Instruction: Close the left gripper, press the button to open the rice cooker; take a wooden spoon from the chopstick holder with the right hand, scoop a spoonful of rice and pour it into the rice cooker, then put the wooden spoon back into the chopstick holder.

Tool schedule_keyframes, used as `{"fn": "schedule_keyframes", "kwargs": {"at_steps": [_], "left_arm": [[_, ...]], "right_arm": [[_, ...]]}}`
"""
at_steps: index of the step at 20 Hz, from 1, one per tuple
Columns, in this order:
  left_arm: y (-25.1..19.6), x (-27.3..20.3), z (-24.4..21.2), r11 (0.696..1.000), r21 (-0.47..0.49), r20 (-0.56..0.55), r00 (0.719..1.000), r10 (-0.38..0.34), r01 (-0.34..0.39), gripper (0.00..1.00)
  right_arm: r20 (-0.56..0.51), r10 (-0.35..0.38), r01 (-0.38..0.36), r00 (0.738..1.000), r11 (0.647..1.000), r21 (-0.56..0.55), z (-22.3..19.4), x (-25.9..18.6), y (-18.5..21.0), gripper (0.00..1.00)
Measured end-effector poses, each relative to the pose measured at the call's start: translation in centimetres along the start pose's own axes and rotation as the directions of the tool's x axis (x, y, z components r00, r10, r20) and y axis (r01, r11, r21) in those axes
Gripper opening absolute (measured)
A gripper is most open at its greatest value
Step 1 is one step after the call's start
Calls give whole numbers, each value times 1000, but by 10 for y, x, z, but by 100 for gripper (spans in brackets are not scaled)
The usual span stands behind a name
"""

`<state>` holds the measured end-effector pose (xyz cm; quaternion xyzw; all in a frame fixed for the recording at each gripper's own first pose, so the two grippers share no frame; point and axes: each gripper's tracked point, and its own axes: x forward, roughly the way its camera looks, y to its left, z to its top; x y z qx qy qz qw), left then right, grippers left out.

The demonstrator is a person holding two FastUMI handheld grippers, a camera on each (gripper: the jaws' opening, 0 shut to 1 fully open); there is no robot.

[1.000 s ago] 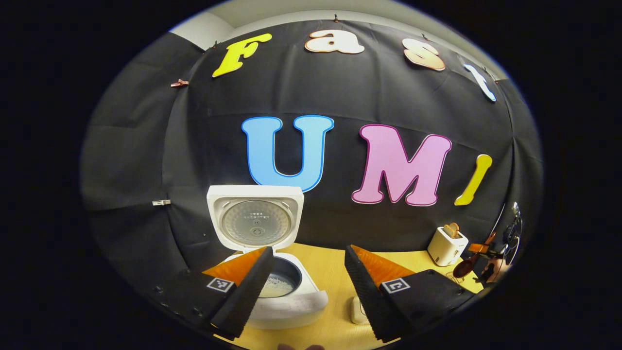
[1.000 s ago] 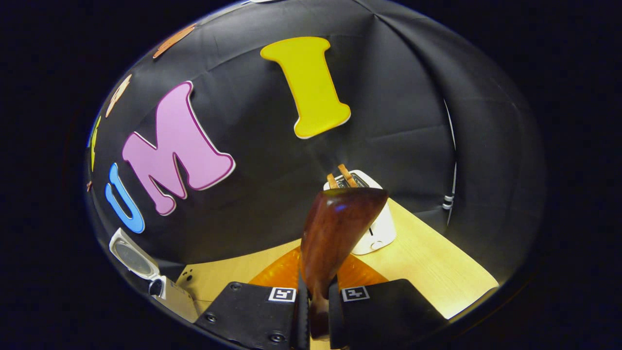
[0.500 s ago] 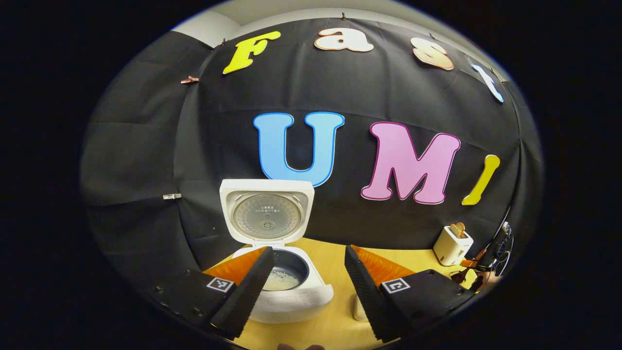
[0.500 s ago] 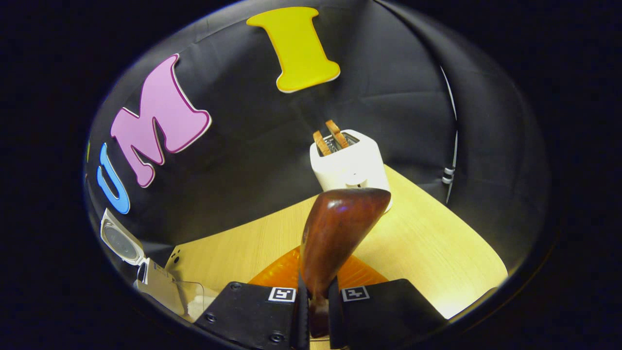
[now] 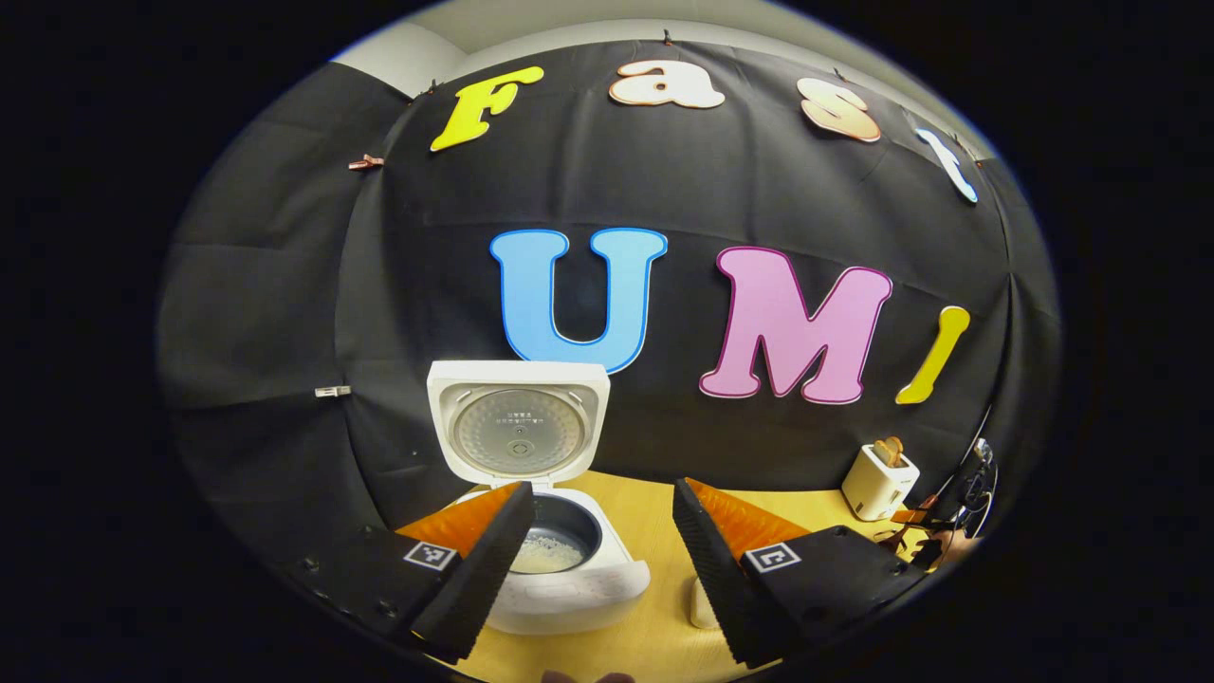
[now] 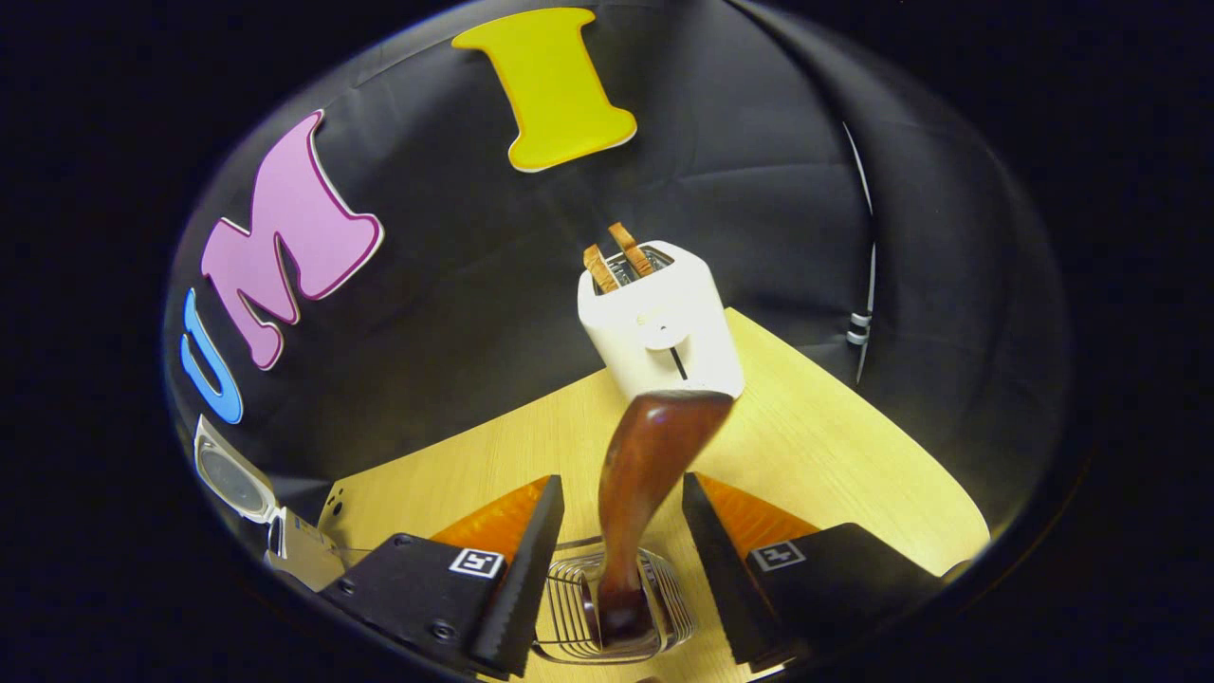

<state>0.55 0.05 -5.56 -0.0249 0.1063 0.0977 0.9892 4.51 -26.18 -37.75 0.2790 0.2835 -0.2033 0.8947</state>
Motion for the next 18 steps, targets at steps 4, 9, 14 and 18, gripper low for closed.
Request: {"fn": "schedule_keyframes", "kwargs": {"at_steps": [4, 9, 14, 18], "left_arm": [[0, 9, 10, 999, -22, 16, 999, -29, 29, 95], [4, 26, 32, 997, -31, 53, 996, -68, 70, 95], [26, 63, 74, 995, -37, 73, 993, -87, 90, 95], [67, 104, 111, 1000, -27, 101, 995, -1, 4, 94]], "right_arm": [[24, -16, 16, 1000, 1000, 2, 12, -28, -4, 85], [142, 50, -53, 989, 998, 20, 52, -85, 20, 86], [186, 167, -172, 968, 985, 14, 69, -135, 56, 88], [167, 228, -220, 959, 973, -65, 64, -162, 77, 88]]}}
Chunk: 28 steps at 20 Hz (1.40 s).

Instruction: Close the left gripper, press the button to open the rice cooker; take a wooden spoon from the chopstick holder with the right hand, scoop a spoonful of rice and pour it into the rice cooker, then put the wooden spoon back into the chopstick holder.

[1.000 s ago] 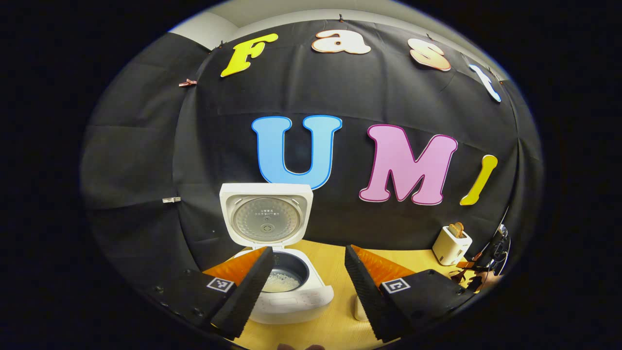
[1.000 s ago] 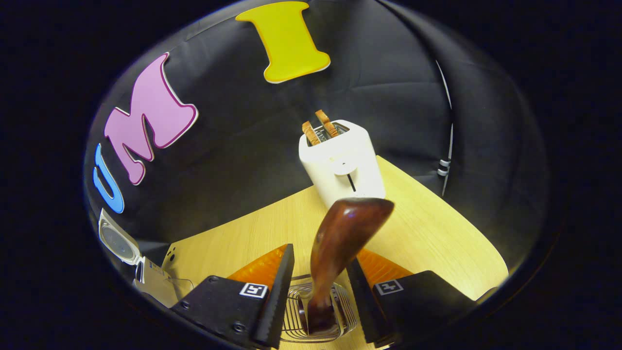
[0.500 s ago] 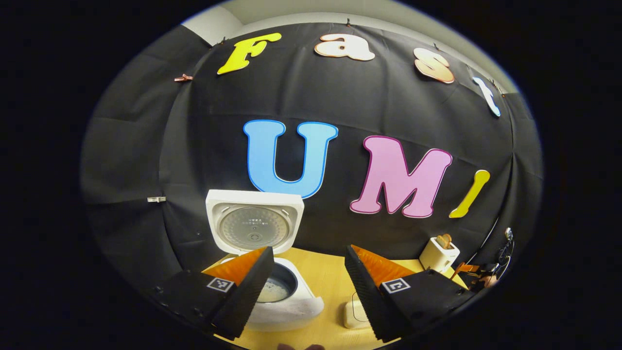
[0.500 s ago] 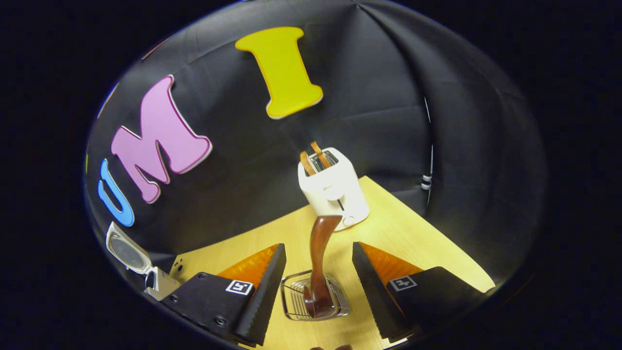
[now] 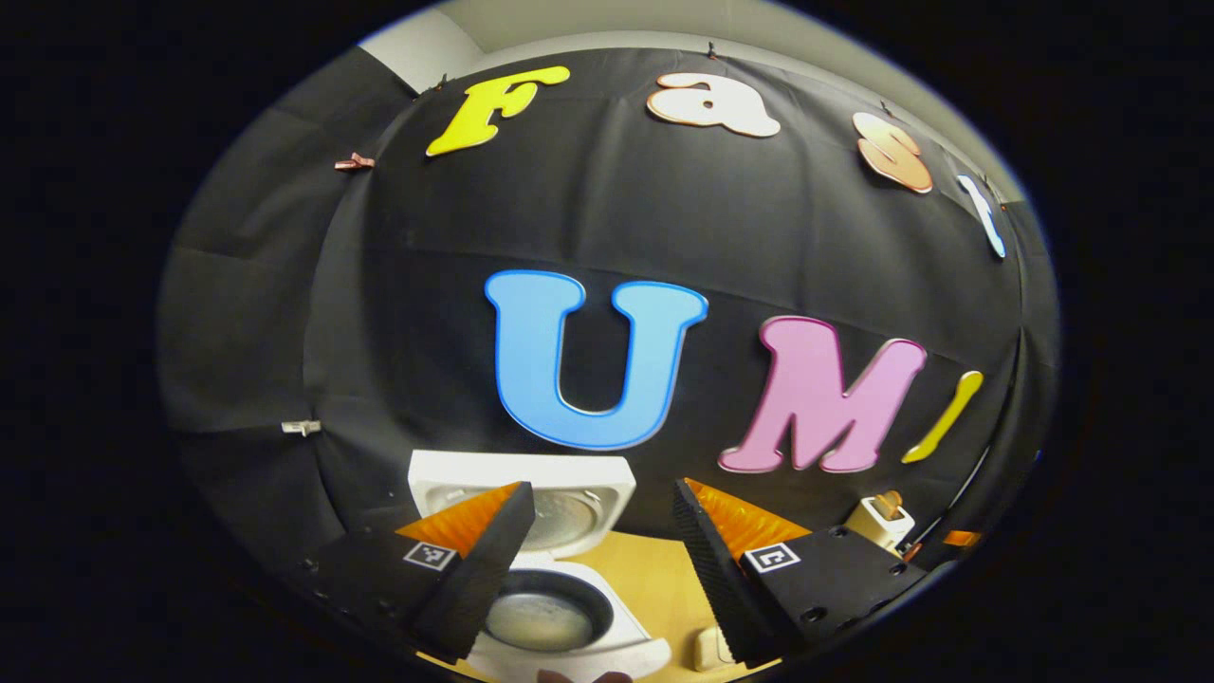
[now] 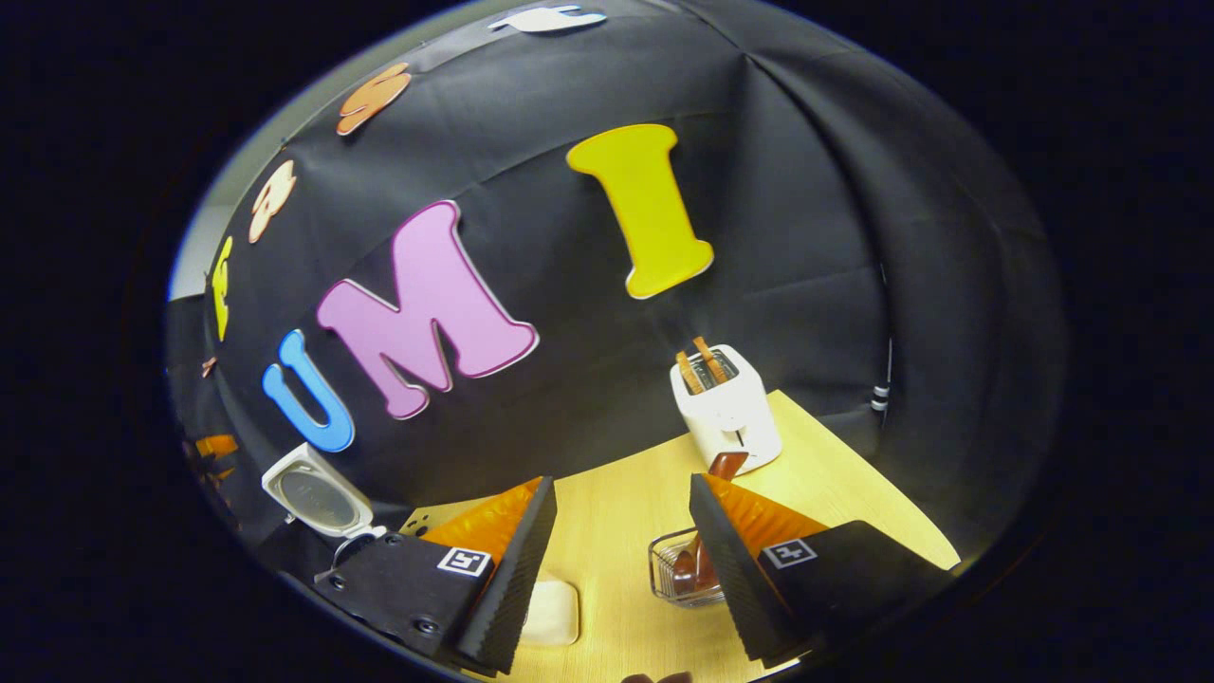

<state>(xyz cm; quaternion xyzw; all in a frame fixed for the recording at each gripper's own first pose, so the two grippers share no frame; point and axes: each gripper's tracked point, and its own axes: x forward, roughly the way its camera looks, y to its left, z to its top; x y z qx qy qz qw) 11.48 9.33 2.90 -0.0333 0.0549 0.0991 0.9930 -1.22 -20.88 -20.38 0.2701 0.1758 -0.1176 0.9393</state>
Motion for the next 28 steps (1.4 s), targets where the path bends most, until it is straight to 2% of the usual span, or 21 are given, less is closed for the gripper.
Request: {"fn": "schedule_keyframes", "kwargs": {"at_steps": [2, 3, 7, 10, 16, 19, 22, 25, 28], "left_arm": [[13, 23, 13, 998, 54, 23, 999, 34, -35, 94], [16, 34, 14, 996, 76, 20, 999, 41, -42, 94], [30, 75, 11, 982, 161, 2, 995, 101, -100, 94], [39, 106, 0, 977, 172, -33, 991, 133, -126, 94], [53, 152, -35, 971, 180, -151, 971, 184, -156, 94], [60, 151, -54, 967, 179, -204, 955, 215, -179, 93], [55, 138, -60, 978, 100, -210, 957, 202, -184, 95], [44, 114, -68, 981, 118, -220, 959, 180, -157, 96], [34, 81, -88, 985, 95, -233, 959, 161, -143, 95]], "right_arm": [[-25, 22, -22, 999, 999, -24, -4, -9, 8, 90], [-31, 28, -29, 999, 999, -39, -6, -13, 10, 95], [-16, 31, -33, 999, 993, -114, 0, -31, 20, 96], [-12, 30, -32, 999, 989, -146, 3, -41, 24, 96], [-30, -14, 9, 999, 986, -164, -1, -58, 7, 96], [-35, -37, 31, 999, 987, -156, -2, -62, -2, 96], [-25, -49, 45, 998, 989, -142, 0, -65, -10, 96], [-20, -52, 49, 998, 991, -128, -1, -60, -14, 96], [-26, -47, 43, 999, 992, -116, -3, -51, -13, 96]]}}
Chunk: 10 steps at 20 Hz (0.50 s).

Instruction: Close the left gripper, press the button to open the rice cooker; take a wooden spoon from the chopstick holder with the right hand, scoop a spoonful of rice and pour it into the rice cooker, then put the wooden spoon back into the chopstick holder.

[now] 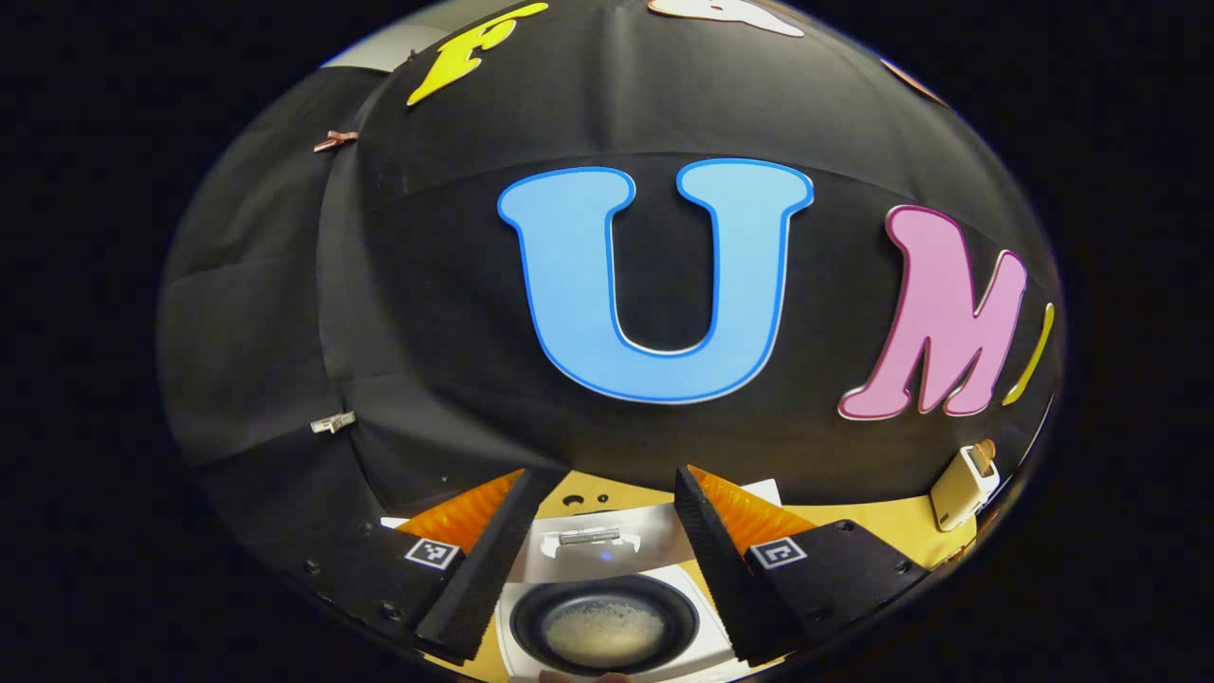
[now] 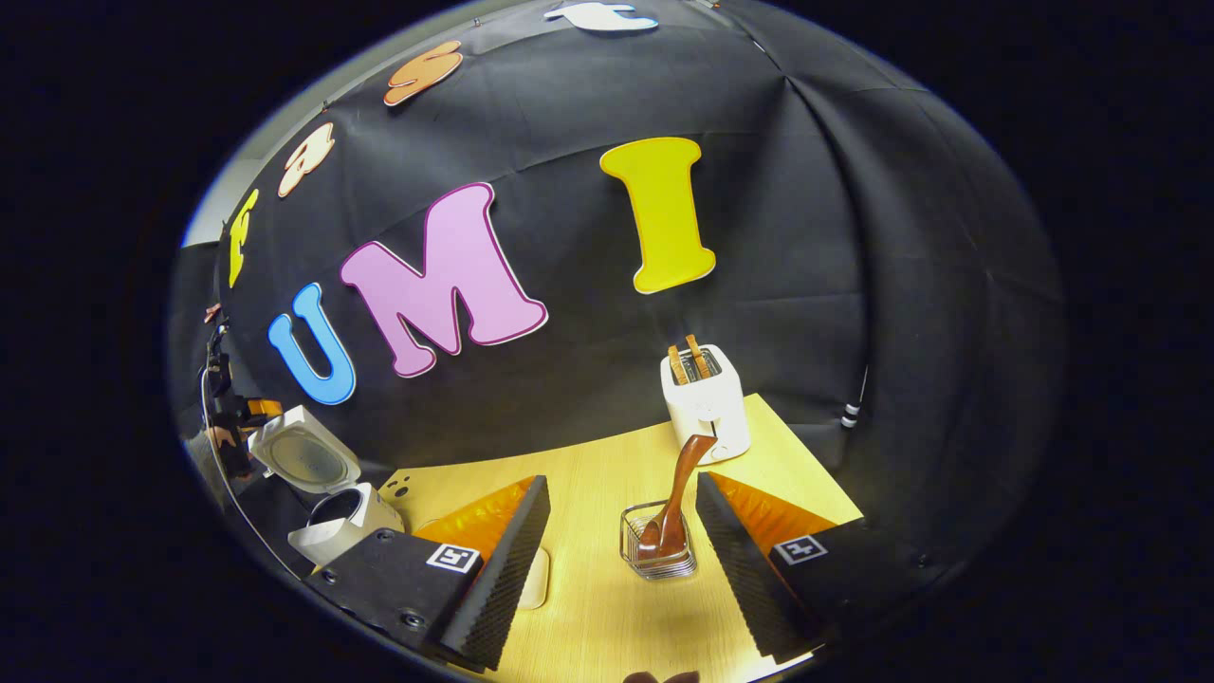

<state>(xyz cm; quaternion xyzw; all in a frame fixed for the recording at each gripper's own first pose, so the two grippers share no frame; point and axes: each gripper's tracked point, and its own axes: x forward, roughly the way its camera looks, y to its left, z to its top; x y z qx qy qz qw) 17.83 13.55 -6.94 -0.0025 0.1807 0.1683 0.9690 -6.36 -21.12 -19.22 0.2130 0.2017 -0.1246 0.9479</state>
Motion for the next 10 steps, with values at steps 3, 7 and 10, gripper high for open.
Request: {"fn": "schedule_keyframes", "kwargs": {"at_steps": [3, 7, 10], "left_arm": [[-10, -28, -36, 1000, 3, -41, 999, -16, 16, 96], [-16, -55, -99, 999, -27, -121, 992, -33, 30, 96], [-20, -64, -140, 999, -20, -189, 981, -36, 32, 99]], "right_arm": [[-15, 8, -8, 1000, 1000, -1, -3, 12, 3, 96], [-30, 32, -31, 999, 999, 23, -5, 27, 15, 96], [-40, 51, -51, 998, 999, 3, -6, 35, 25, 96]]}}
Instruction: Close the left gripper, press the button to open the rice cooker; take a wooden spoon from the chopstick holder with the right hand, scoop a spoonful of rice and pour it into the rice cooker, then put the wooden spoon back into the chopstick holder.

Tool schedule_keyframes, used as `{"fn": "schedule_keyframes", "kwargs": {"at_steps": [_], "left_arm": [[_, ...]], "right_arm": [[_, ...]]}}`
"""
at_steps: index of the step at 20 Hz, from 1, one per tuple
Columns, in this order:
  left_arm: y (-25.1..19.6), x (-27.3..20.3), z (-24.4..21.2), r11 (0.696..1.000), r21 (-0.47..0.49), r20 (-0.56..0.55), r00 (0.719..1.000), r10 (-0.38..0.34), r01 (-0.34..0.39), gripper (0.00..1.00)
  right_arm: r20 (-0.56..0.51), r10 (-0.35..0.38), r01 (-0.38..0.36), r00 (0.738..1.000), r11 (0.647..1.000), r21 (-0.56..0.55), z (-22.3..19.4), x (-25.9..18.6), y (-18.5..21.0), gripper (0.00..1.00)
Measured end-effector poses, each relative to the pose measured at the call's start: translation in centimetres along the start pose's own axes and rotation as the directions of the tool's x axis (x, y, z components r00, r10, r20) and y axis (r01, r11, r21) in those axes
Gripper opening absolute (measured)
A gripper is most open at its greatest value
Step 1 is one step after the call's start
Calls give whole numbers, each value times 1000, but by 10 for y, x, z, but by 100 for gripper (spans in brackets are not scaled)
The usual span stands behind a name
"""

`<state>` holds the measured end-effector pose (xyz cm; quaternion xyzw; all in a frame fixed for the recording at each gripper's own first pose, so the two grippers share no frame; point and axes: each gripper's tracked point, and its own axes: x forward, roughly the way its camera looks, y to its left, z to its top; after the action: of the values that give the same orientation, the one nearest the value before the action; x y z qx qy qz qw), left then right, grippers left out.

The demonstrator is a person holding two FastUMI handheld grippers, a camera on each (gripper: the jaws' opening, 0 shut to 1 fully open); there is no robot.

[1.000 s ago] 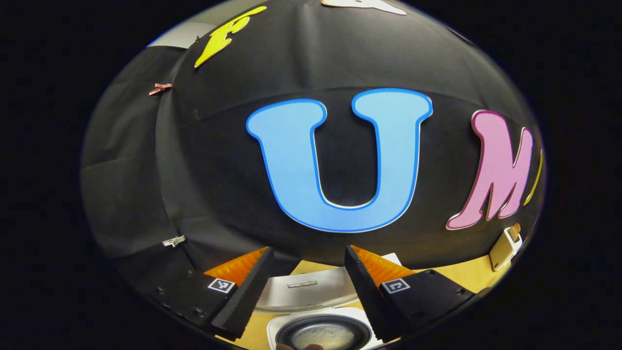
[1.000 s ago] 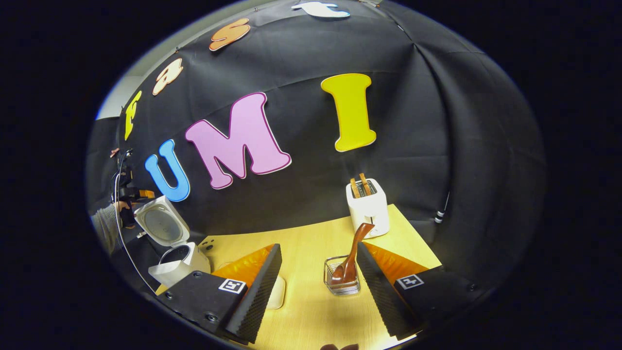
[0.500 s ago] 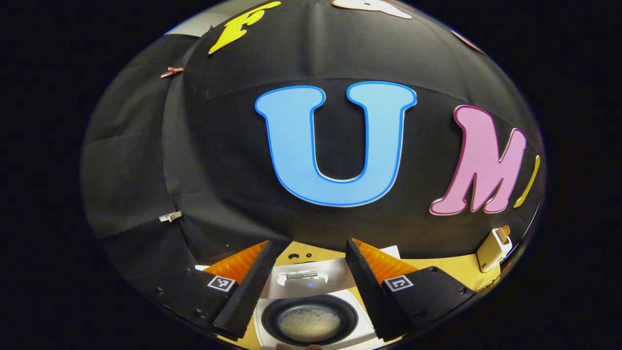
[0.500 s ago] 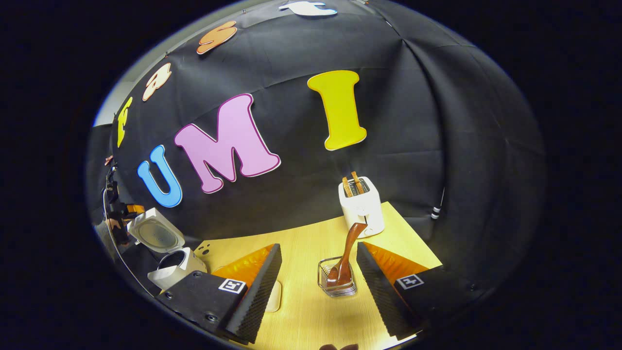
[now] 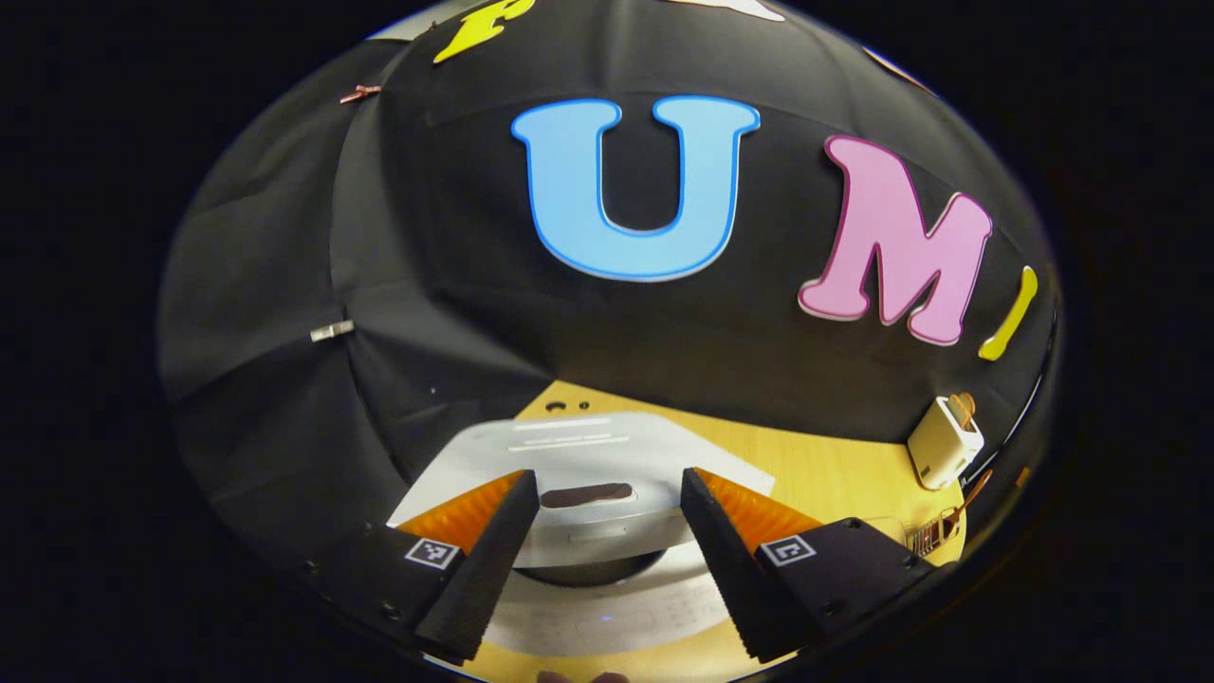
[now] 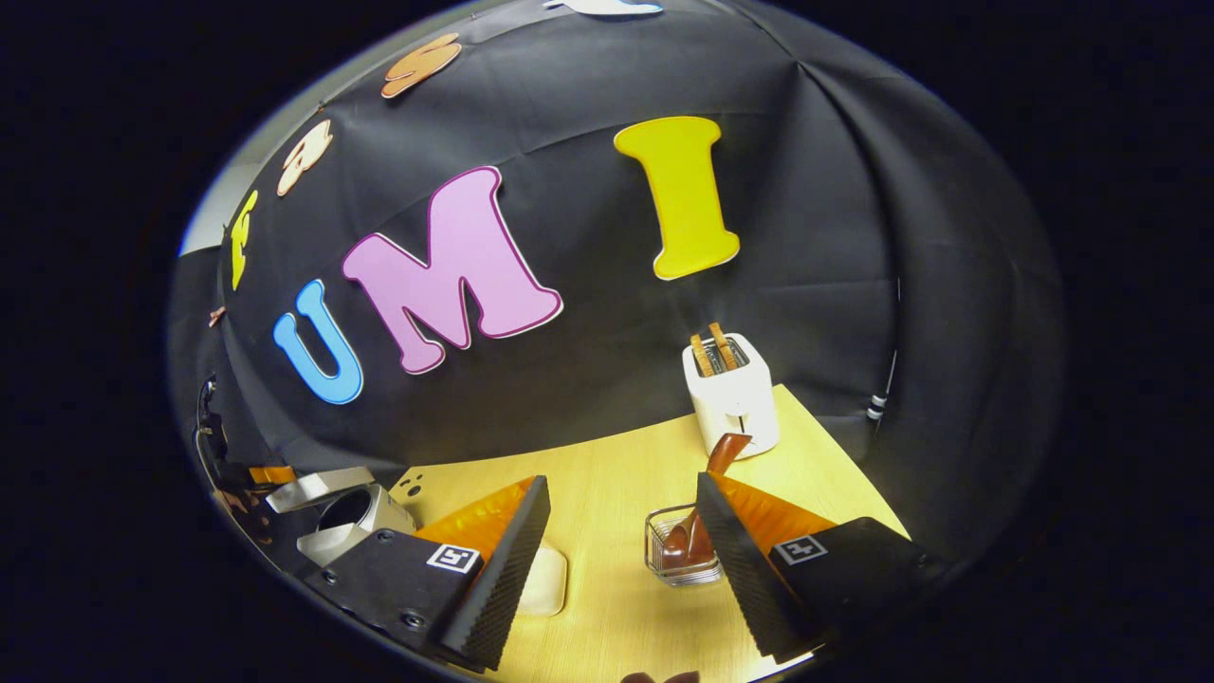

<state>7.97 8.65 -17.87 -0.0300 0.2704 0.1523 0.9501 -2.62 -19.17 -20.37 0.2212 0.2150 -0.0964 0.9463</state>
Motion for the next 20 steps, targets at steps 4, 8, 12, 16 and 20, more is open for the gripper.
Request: {"fn": "schedule_keyframes", "kwargs": {"at_steps": [4, 8, 12, 16, 20], "left_arm": [[-1, 3, -32, 1000, 9, -57, 998, 13, -13, 99], [-1, 11, -59, 1000, -11, -172, 985, 25, -28, 99], [4, 18, -70, 999, -2, -219, 975, 43, -45, 99], [3, 21, -82, 998, 14, -285, 957, 62, -60, 99], [1, 21, -84, 998, 13, -246, 967, 61, -60, 100]], "right_arm": [[-25, 22, -22, 999, 1000, -13, -7, 6, 11, 96], [-37, 30, -31, 999, 999, -27, -10, 5, 12, 96], [-37, 20, -21, 999, 999, -27, -11, 2, 7, 96], [-48, 8, -9, 999, 1000, -9, -16, 3, 3, 96], [-59, 12, -14, 998, 1000, -19, -21, 5, 8, 96]]}}
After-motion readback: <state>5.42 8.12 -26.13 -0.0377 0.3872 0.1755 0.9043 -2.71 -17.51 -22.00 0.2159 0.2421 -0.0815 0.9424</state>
